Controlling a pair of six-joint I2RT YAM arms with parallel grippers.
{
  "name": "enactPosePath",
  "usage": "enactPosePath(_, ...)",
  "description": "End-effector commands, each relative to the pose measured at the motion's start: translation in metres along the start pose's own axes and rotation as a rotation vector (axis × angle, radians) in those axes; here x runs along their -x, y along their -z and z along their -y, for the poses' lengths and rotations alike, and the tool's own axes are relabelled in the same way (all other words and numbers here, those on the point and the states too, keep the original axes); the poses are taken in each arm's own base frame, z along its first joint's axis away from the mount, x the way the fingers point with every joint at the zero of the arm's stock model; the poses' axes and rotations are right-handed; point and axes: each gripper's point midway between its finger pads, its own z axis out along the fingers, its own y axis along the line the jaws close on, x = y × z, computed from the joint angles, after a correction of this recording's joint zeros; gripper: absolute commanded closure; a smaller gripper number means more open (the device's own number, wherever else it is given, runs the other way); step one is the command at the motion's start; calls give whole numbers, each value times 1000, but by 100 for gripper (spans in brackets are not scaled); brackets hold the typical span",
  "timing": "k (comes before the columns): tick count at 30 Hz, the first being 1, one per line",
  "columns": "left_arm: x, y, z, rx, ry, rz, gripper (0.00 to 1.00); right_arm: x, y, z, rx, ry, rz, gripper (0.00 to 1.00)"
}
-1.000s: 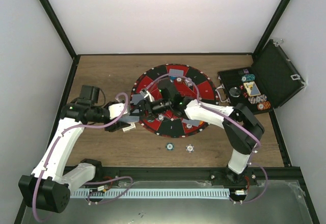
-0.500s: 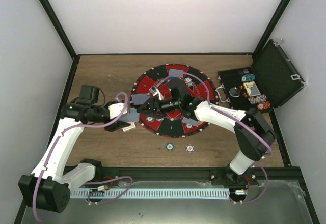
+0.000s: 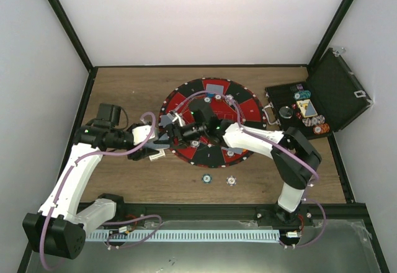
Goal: Distribute texas hold em gaming equipment
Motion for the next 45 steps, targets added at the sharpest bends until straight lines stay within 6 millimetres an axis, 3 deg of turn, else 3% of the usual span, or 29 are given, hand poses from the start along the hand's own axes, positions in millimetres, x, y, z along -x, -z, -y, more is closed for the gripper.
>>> enactPosePath(1,11,3,-2,0,-28,44,92,4,-13,-14,31,19,-23,26)
enactPosePath(7,12,5,-1,7,-33,46,92,4,-4,14,0,-41,-5,39)
enactPosePath(15,16,7,-1,1,-33,57,92,2,19,33,-31,-74,18,50)
enactPosePath(22,14,5,-1,-1,-30,51,92,0,37,17,-8,-54,47,64)
enactPosePath(25,14,5,-2,1,-33,52,92,0,42,12,-15,-42,59,75)
enactPosePath(31,14,5,-2,1,-31,51,92,-2,50,5,-15,-31,73,83)
enactPosePath(36,13,4,-2,1,-30,46,92,0,60,-4,-10,-16,94,99)
enactPosePath(39,11,4,-2,2,-30,42,92,5,73,-7,-15,-7,120,99)
enactPosePath(45,9,3,-2,1,-24,37,92,29,118,-3,-16,-7,211,99)
